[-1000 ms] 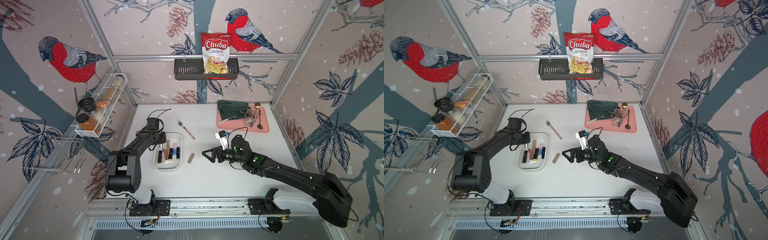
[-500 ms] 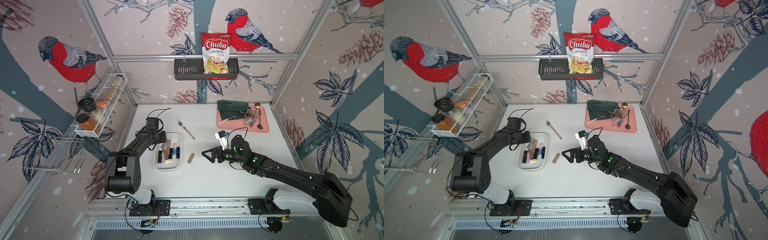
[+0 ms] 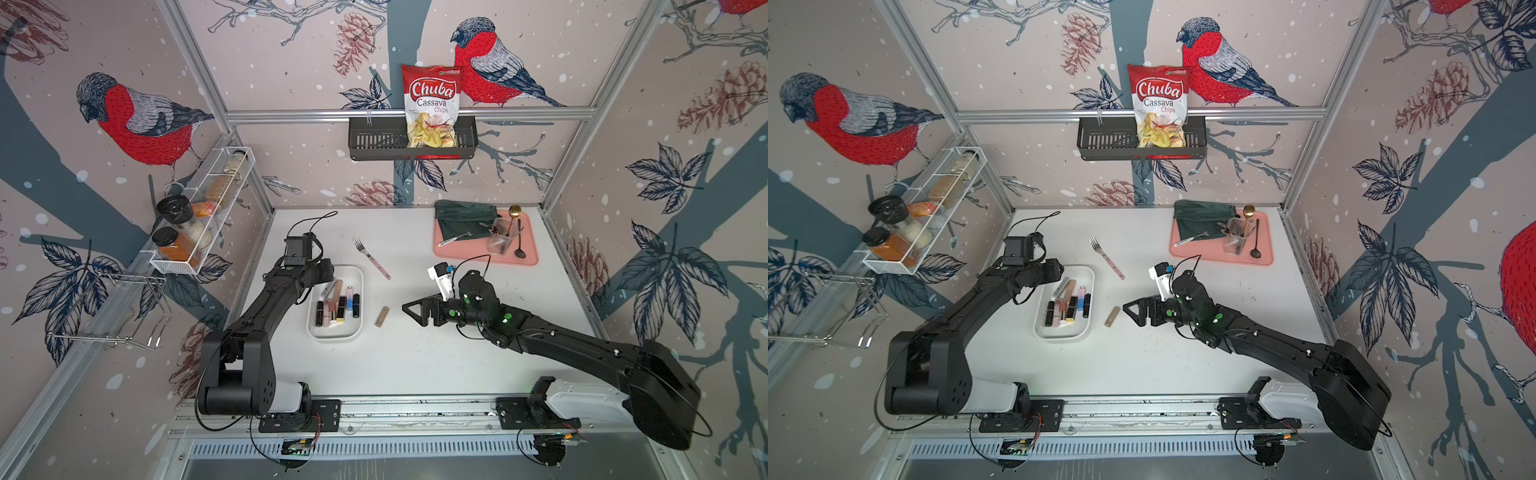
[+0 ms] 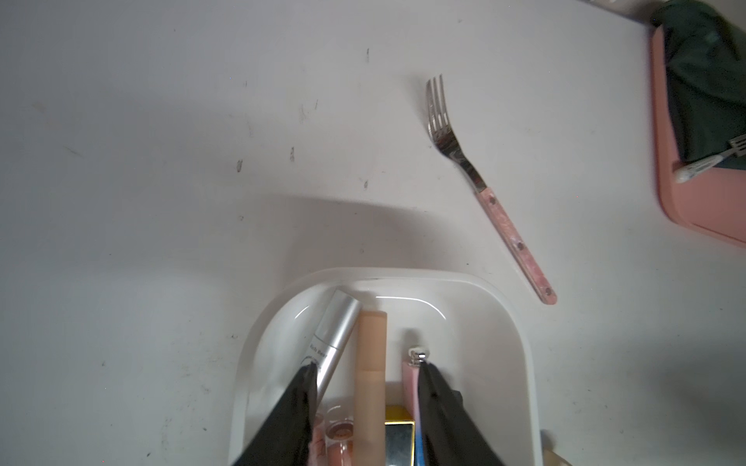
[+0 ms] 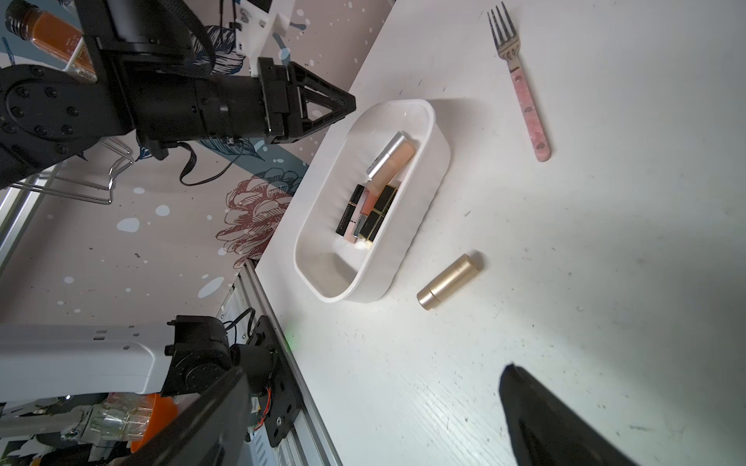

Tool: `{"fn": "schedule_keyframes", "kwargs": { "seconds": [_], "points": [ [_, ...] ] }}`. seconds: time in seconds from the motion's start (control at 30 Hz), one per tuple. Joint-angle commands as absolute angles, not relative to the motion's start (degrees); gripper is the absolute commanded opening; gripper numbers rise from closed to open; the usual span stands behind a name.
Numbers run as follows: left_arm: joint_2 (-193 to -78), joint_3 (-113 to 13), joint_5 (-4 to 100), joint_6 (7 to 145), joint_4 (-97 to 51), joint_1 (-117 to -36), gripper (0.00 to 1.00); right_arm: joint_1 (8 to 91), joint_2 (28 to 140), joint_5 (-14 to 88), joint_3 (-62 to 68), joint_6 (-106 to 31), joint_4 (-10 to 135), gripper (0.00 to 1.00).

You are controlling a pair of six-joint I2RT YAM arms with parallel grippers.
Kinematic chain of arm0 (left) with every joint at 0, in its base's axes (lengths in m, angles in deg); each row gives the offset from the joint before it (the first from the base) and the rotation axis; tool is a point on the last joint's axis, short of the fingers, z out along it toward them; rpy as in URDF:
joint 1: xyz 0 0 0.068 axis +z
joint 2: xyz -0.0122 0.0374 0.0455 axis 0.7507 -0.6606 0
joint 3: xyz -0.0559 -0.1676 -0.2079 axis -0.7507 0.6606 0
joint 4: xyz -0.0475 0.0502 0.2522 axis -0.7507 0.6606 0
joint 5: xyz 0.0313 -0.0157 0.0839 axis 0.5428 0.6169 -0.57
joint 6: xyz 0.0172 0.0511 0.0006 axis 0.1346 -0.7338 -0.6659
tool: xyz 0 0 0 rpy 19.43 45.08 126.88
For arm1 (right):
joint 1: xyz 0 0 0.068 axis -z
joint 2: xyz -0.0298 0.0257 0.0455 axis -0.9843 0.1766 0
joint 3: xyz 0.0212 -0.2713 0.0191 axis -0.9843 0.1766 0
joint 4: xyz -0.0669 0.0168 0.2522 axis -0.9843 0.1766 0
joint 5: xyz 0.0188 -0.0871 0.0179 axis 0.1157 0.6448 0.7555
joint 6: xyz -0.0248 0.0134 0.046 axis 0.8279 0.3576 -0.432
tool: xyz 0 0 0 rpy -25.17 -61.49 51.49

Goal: Put the lipstick into the storage box
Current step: Place the lipstick in the storage box, then pick up the lipstick at the center of the board.

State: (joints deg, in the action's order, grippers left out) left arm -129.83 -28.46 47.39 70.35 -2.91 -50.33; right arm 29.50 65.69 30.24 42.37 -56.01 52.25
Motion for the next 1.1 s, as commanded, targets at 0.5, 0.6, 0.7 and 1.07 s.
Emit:
{"fn": "schedule_keyframes", "kwargs": {
  "seconds": [0.5, 0.6, 0.7, 1.07],
  "points": [
    [-115.09, -27.84, 47.58, 68.08, 2.03, -71.92, 0.46, 33.16, 70.25, 41.18, 35.39, -56.81, 69.79, 1.0],
    [-113.68, -27.63, 45.72, 69.31, 4.31, -75.18, 0.46, 38.14, 71.25, 39.94, 35.95, -58.51, 72.64, 1.0],
    [-113.68, -27.61, 42.76, 70.0, 6.16, -79.69, 0.46, 41.76, 69.81, 36.97, 37.92, -59.11, 71.9, 1.0],
    [-124.33, -28.2, 33.77, 74.61, 6.95, -92.69, 0.45, 44.22, 66.29, 35.66, 41.02, -58.74, 71.81, 1.0]
  ]
}}
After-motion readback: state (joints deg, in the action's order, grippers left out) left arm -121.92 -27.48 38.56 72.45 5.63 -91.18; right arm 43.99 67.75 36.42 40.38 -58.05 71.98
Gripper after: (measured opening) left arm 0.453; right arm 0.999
